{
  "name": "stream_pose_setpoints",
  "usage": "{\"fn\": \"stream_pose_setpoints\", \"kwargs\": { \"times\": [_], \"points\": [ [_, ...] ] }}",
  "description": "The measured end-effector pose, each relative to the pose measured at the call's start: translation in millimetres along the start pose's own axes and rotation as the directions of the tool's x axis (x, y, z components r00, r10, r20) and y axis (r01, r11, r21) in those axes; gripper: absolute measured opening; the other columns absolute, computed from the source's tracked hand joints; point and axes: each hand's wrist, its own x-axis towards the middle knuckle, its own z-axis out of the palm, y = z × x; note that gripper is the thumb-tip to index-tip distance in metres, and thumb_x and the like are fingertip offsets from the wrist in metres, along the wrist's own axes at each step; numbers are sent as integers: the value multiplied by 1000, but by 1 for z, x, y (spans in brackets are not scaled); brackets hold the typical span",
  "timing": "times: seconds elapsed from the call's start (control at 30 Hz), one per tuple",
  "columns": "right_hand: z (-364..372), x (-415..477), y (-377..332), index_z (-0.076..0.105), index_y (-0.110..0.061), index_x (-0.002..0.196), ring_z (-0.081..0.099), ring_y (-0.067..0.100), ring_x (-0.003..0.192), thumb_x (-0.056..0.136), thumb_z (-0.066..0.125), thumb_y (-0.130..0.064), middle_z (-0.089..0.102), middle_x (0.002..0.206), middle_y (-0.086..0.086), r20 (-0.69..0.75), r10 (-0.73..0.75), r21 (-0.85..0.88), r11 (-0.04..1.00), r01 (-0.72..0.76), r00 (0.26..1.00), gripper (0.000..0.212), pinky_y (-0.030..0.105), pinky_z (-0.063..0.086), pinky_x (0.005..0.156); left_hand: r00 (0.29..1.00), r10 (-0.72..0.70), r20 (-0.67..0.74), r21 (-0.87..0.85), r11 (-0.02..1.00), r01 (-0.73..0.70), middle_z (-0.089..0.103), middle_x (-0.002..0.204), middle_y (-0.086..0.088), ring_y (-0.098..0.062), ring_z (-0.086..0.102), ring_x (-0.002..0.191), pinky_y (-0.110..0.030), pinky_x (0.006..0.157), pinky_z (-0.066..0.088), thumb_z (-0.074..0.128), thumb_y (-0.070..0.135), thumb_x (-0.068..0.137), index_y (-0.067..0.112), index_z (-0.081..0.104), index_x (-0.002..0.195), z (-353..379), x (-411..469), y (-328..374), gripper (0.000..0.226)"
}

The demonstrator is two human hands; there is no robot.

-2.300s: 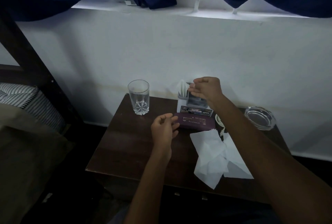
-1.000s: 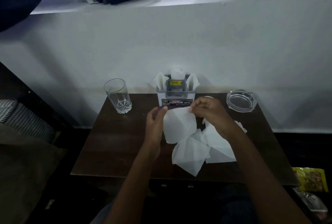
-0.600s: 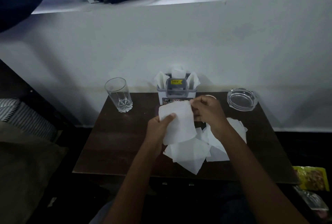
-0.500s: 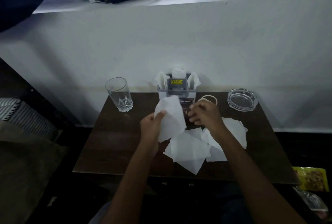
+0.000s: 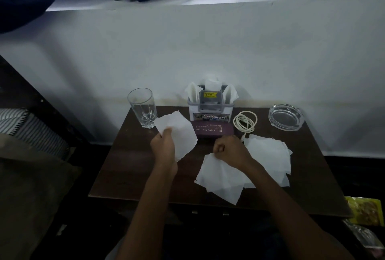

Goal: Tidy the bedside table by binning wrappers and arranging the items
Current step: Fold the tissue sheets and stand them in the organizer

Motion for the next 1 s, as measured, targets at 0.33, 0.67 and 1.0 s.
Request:
{"fn": "stream_pose_setpoints", "kwargs": {
  "times": [0.33, 0.67, 1.0],
  "points": [
    [-62, -20, -41, 64, -7, 71, 64, 18, 73, 72, 70, 8, 68, 78, 13, 200, -27, 569, 817, -94, 979, 16, 25, 53, 74, 997, -58, 52, 84, 995, 53, 50, 79, 3, -15, 48, 71, -29, 61, 43, 52, 23, 93, 18, 51, 98, 0, 2, 1, 8],
    [-51, -13, -71, 61, -14, 69, 58, 8, 69, 75, 70, -1, 65, 72, -1, -190, 369, 754, 649, -106, 910, 17, 22, 48, 70, 874, -296, 384, 23, 950, 312, 58, 122, -16, -23, 59, 83, -35, 68, 49, 41, 20, 97, 5, 51, 128, 11, -8, -10, 36],
    [-38, -4, -58, 58, -11, 73, 52, 4, 65, 79, 64, 0, 58, 70, -3, -352, 457, 684, 722, -109, 817, 14, 15, 40, 60, 768, -333, 547, 30, 925, 380, 73, 94, -10, -25, 65, 91, -39, 82, 49, 24, 70, 86, 12, 62, 116, 13, -8, -6, 76]
  ]
}}
